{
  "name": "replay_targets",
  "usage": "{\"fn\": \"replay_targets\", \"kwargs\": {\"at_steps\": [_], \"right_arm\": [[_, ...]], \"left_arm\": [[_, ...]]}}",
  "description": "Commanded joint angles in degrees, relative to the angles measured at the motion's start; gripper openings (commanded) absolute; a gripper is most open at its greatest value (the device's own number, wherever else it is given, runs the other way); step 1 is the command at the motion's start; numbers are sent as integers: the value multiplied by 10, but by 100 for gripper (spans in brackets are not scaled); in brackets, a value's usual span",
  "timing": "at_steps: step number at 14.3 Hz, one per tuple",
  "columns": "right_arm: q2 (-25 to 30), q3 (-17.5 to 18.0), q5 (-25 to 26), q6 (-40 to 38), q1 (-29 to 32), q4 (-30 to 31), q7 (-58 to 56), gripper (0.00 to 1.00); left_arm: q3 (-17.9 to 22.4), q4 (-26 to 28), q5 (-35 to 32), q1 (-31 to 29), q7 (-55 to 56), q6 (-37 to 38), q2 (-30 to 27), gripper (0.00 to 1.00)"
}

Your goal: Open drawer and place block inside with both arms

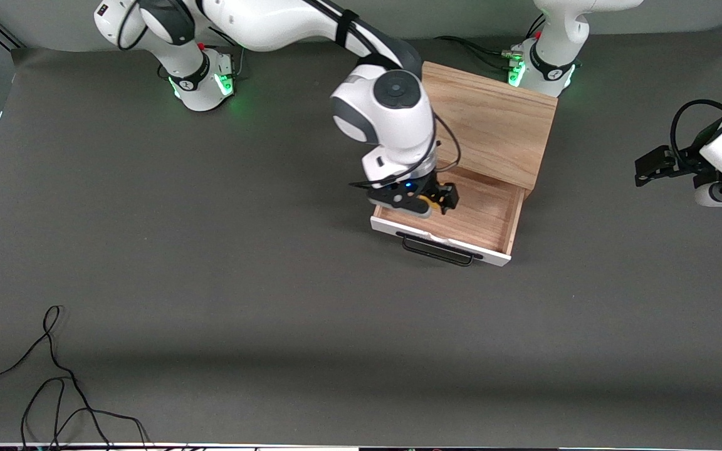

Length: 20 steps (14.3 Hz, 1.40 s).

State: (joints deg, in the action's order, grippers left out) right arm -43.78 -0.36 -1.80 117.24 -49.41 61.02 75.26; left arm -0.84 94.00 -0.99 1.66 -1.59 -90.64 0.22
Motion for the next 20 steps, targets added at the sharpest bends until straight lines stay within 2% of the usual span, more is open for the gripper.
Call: {"fn": "replay_targets", "kwargs": {"at_steps": [1, 4, 7, 9, 11, 14, 15, 17, 20], "right_arm": [[60, 6, -11, -66, 46, 12, -58, 100], [133, 3, -30, -126, 116, 51, -155, 100], [221, 2, -36, -127, 213, 155, -276, 100], [267, 1, -72, -127, 283, 205, -317, 100], [302, -18, -76, -127, 329, 247, -384, 100], [341, -78, -67, -129, 338, 300, -481, 100], [355, -83, -59, -129, 344, 317, -518, 100], [389, -81, -23, -131, 385, 351, -587, 100], [416, -64, -19, -171, 435, 365, -665, 100]], "left_arm": [[5, 2, 5, 8, 0, 5, -4, 100], [4, 2, 5, 8, 1, 5, -4, 100], [4, 2, 5, 9, 1, 5, -4, 100], [4, 2, 5, 8, 1, 5, -3, 100], [3, 3, 5, 9, 1, 5, -3, 100], [3, 4, 5, 9, 1, 5, -3, 100], [3, 4, 5, 9, 1, 5, -3, 100], [3, 4, 5, 9, 1, 5, -3, 100], [3, 4, 5, 9, 1, 5, -3, 100]]}}
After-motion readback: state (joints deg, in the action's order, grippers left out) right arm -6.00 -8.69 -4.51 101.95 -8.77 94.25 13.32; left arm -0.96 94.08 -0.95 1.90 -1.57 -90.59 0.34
